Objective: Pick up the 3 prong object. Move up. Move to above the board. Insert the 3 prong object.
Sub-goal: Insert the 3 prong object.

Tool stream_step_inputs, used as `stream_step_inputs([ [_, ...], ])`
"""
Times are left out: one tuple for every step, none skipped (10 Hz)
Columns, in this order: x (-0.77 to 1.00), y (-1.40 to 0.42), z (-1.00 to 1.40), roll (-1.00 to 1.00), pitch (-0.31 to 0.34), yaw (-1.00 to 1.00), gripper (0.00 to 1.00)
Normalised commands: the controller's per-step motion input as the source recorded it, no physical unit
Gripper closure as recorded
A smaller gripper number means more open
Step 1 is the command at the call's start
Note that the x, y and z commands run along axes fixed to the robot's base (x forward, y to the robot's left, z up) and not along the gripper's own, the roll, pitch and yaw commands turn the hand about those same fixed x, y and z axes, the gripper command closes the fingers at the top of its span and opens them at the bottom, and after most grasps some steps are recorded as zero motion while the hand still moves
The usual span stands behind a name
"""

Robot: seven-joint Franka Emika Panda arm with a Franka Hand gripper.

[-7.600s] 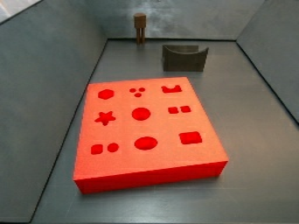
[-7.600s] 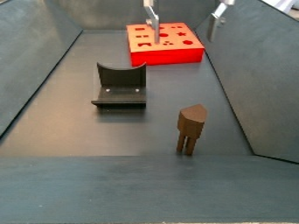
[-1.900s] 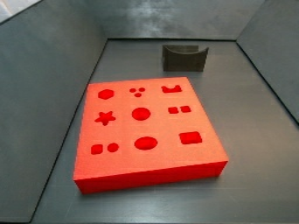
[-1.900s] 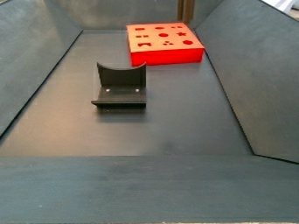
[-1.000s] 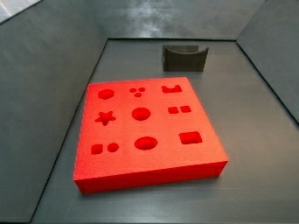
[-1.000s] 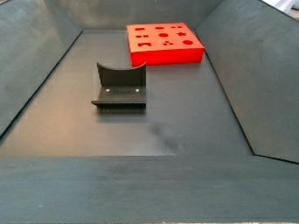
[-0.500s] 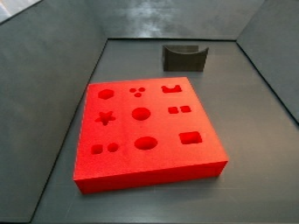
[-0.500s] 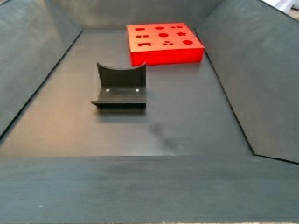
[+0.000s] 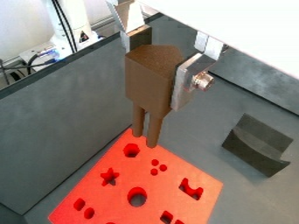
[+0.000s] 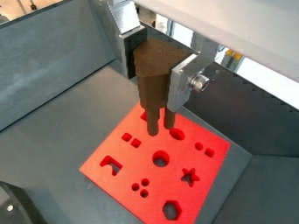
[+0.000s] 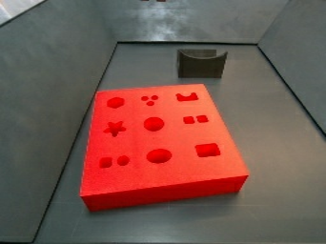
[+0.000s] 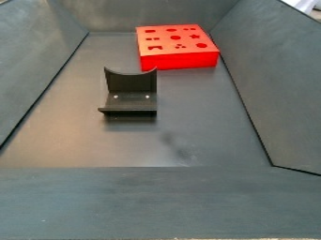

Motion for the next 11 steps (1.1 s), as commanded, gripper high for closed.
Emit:
stream_step_inputs([
  [-0.19, 0.00, -0.30, 0.06, -0.130, 0.00, 1.00],
  [-0.21, 0.00, -0.37, 0.06, -0.154, -0.01, 1.00],
  [-0.17, 0.00, -0.37, 0.00, -0.186, -0.03, 1.00],
  [-0.21, 0.00, -0.33, 0.00, -0.177, -0.07, 1.00],
  [-0.21, 0.00, -0.33, 0.00, -0.171, -0.09, 1.00],
  [-0.23, 0.00, -0.31, 0.00, -0.157, -0.15, 1.00],
  [-0.24, 0.00, -0.25, 0.00, -0.139, -0.31, 1.00],
  [-0.15, 0.00, -0.22, -0.01, -0.116, -0.47, 1.00],
  [-0.12, 0.00, -0.19, -0.02, -0.091, -0.57, 1.00],
  [-0.07, 0.00, -0.23, 0.00, -0.087, -0.62, 1.00],
  [-0.03, 0.00, -0.27, 0.00, -0.090, -0.64, 1.00],
])
